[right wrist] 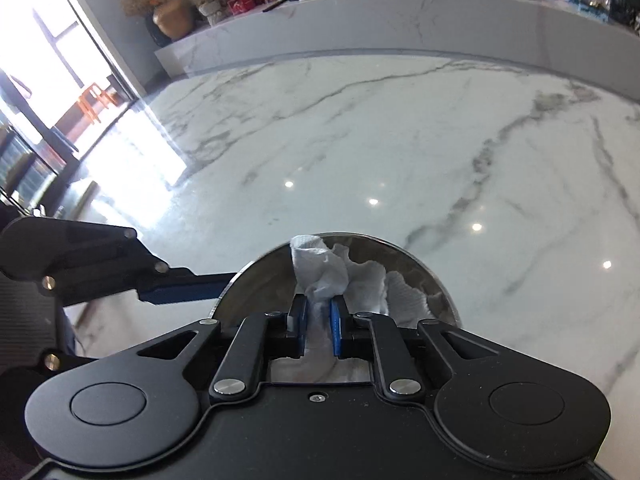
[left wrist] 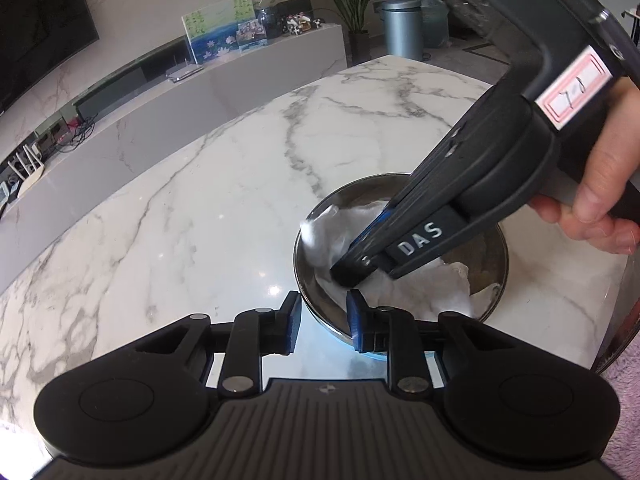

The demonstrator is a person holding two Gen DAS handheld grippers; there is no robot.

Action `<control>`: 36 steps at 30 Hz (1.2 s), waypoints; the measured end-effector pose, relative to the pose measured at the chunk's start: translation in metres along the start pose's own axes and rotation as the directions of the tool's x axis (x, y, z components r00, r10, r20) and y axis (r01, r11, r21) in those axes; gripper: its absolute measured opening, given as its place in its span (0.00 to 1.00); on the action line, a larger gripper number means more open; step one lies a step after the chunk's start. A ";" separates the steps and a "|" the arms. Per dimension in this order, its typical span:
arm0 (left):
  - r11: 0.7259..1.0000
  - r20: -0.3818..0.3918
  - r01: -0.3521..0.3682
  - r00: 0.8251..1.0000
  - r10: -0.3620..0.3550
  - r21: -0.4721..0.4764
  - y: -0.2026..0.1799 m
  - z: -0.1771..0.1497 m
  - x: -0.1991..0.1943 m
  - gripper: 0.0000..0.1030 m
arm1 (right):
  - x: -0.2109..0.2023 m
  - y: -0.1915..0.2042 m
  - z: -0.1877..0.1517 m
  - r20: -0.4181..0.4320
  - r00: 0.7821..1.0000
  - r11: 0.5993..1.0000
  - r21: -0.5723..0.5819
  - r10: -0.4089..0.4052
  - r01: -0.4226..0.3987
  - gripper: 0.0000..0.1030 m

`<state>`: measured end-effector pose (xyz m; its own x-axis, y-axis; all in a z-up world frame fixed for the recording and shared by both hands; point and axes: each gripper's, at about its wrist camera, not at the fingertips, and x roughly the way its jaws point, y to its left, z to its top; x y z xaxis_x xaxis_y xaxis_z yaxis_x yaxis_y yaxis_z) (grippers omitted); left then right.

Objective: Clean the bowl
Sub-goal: 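Scrub the tissue along the bowl bottom with the right gripper while the left gripper holds the rim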

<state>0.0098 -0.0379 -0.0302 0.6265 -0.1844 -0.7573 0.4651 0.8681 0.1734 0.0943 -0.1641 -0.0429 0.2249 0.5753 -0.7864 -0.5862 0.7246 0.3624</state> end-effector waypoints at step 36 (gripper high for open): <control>0.999 -0.046 -0.040 0.998 0.041 0.027 -0.001 0.004 0.014 0.13 | -0.009 0.027 -0.011 -0.107 0.972 0.958 -0.222 -0.211 0.183 0.05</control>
<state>0.0201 -0.0434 -0.0385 0.6157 -0.1269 -0.7777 0.4565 0.8619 0.2207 0.0683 -0.1543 -0.0313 0.2590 0.3657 -0.8940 -0.6932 0.7149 0.0916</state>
